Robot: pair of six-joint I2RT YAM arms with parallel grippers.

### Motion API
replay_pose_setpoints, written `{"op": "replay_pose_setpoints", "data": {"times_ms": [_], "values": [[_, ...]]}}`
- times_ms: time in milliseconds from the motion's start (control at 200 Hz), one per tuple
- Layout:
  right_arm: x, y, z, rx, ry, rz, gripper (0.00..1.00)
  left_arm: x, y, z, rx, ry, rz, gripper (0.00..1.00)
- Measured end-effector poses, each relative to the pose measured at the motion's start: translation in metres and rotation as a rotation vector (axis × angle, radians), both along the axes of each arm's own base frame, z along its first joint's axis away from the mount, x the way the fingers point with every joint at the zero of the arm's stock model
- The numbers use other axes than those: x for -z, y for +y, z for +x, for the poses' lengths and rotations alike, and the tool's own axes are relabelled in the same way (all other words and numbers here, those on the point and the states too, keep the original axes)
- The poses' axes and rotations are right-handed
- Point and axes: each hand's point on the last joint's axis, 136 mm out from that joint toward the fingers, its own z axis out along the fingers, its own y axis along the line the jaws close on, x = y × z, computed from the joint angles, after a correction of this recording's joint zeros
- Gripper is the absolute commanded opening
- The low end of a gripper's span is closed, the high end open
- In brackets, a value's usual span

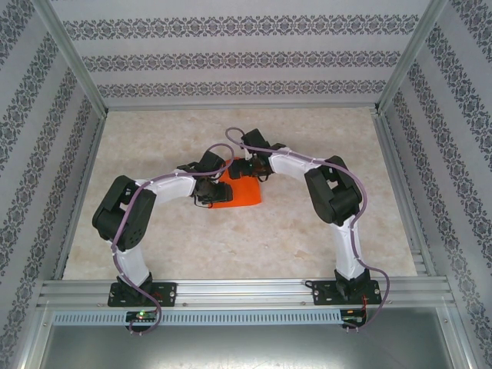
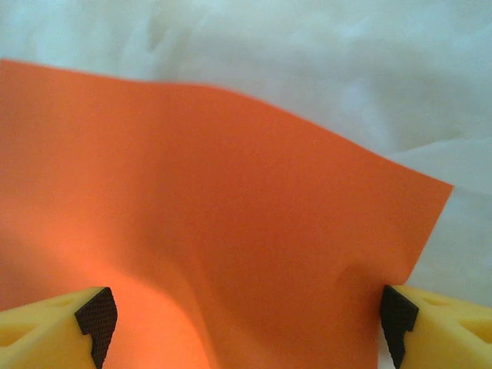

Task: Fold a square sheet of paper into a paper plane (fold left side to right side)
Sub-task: Pick up the square sheet of paper from the center of the table.

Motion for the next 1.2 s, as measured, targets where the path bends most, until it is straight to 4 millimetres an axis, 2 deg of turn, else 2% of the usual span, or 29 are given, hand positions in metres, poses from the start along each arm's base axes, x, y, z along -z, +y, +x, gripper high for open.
{"op": "replay_pose_setpoints", "data": {"times_ms": [190, 330, 505, 664, 814, 909, 1014, 1204], "values": [[0.0, 0.014, -0.015, -0.043, 0.023, 0.019, 0.78, -0.001, 0.0, 0.0, -0.002, -0.012, -0.007, 0.52], [0.001, 0.015, -0.02, -0.056, 0.038, 0.019, 0.7, -0.002, 0.001, -0.001, -0.006, -0.028, -0.017, 0.52], [0.002, 0.014, -0.022, -0.061, 0.048, 0.013, 0.64, -0.008, 0.002, -0.003, -0.008, -0.039, -0.024, 0.55], [0.003, 0.013, -0.023, -0.061, 0.052, 0.009, 0.59, -0.023, 0.0, 0.0, -0.008, -0.074, -0.043, 0.61], [0.003, 0.011, -0.023, -0.057, 0.054, 0.009, 0.55, -0.052, 0.003, 0.005, -0.014, -0.144, -0.077, 0.7], [0.004, 0.008, -0.024, -0.055, 0.061, 0.007, 0.52, -0.076, 0.016, 0.011, -0.048, -0.199, -0.104, 0.72], [0.004, 0.005, -0.023, -0.052, 0.065, 0.007, 0.48, -0.095, 0.04, 0.012, -0.103, -0.243, -0.136, 0.74], [0.005, 0.001, -0.023, -0.049, 0.068, 0.005, 0.43, -0.101, 0.086, 0.004, -0.207, -0.253, -0.176, 0.75]]}}
